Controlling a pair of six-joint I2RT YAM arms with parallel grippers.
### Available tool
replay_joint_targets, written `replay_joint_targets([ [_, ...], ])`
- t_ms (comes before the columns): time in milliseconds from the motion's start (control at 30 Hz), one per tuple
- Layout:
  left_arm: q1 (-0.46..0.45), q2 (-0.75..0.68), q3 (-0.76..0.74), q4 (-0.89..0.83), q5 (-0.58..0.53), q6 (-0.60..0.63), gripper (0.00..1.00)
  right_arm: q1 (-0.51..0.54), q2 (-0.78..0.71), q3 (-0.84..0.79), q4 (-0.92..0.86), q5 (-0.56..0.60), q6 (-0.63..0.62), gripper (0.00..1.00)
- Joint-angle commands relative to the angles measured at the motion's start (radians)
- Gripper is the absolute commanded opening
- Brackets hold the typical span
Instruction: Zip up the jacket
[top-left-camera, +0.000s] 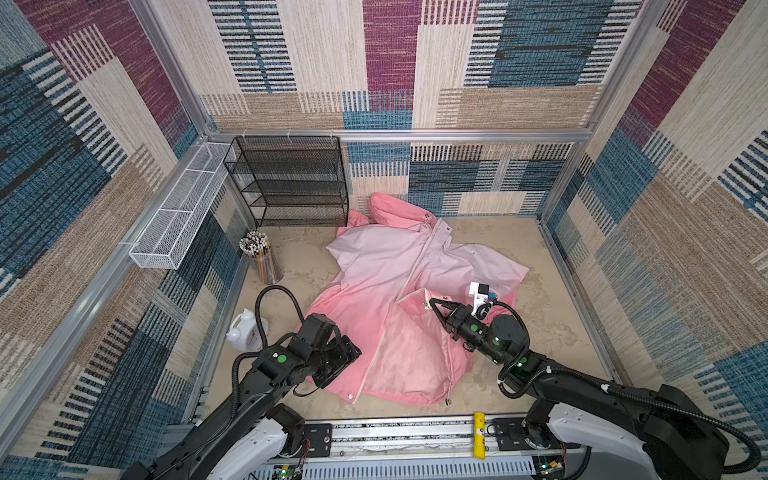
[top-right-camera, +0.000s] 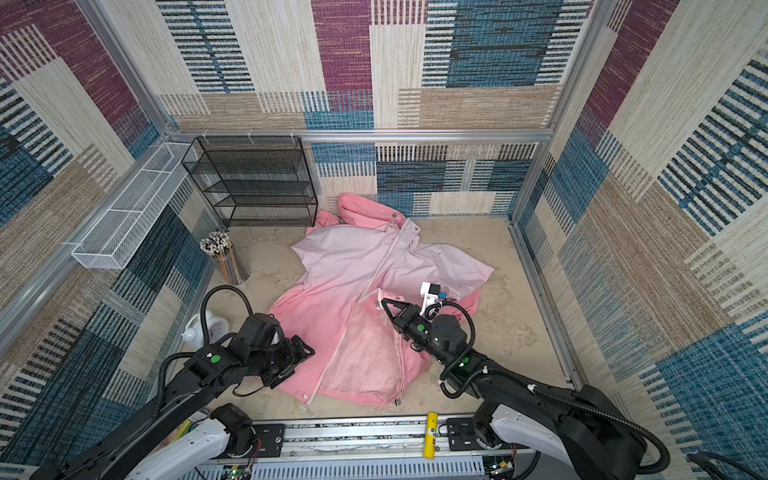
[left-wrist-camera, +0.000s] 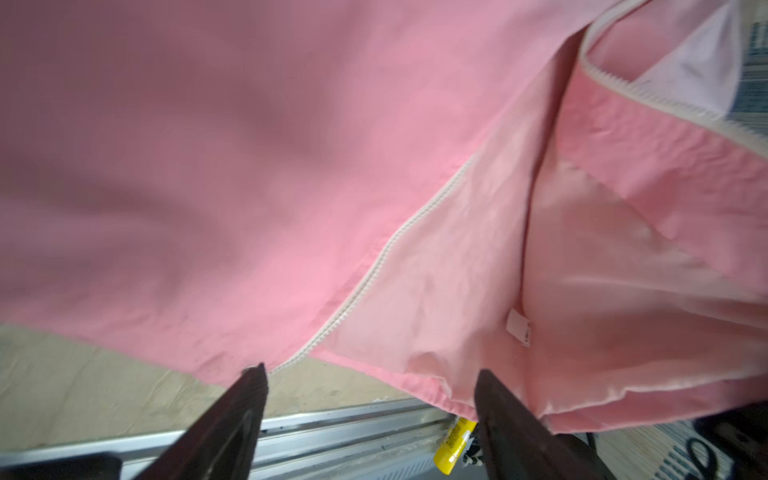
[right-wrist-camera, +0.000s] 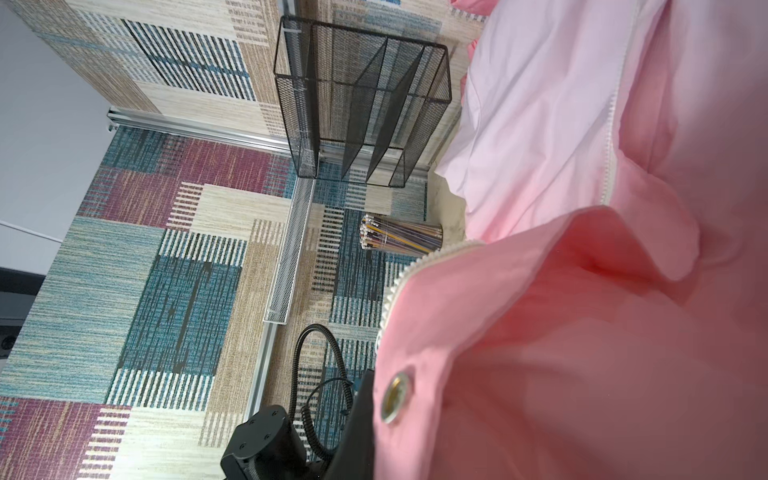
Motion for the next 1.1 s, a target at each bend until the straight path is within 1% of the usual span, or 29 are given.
replay_joint_targets([
  [0, 0.000, -0.006, -0.004, -0.092, -0.014, -0.063, 0.80, -0.027, -0.005, -0.022, 0.073, -0.115, 0.004, 0.00],
  [133, -0.001, -0.011, -0.009, -0.139, -0.023, -0.057, 0.80, -0.052, -0.055, -0.044, 0.044, -0.144, 0.009, 0.00],
  [267, -0.001, -0.009, -0.101, -0.058, 0.035, -0.113, 0.79, -0.070, -0.104, -0.060, 0.020, -0.167, 0.008, 0.00],
  [367, -0.005, -0.054, -0.139, -0.054, 0.034, -0.133, 0.79, -0.078, -0.152, -0.063, -0.021, -0.173, 0.003, 0.00],
  [433, -0.005, -0.093, -0.174, -0.042, 0.034, -0.158, 0.77, -0.086, -0.179, -0.071, -0.042, -0.174, 0.004, 0.00],
  [567, -0.006, -0.144, -0.244, 0.033, 0.059, -0.197, 0.64, -0.096, -0.220, -0.072, -0.085, -0.179, -0.001, 0.00],
  [700, -0.006, -0.141, -0.284, 0.102, 0.067, -0.209, 0.56, -0.100, -0.228, -0.083, -0.084, -0.182, 0.003, 0.00],
  [800, -0.006, -0.126, -0.278, 0.114, 0.068, -0.185, 0.51, -0.101, -0.222, -0.091, -0.066, -0.182, 0.008, 0.00],
  [867, -0.007, -0.130, -0.278, 0.128, 0.063, -0.166, 0.45, -0.102, -0.224, -0.092, -0.067, -0.176, 0.006, 0.00],
  [967, -0.006, -0.170, -0.295, 0.187, 0.085, -0.168, 0.31, -0.104, -0.216, -0.087, -0.067, -0.184, 0.002, 0.00],
  [1000, -0.006, -0.179, -0.307, 0.212, 0.096, -0.181, 0.24, -0.105, -0.213, -0.085, -0.067, -0.188, 0.000, 0.00],
  [1067, -0.007, -0.185, -0.323, 0.249, 0.122, -0.198, 0.17, -0.106, -0.209, -0.085, -0.065, -0.191, 0.000, 0.00],
])
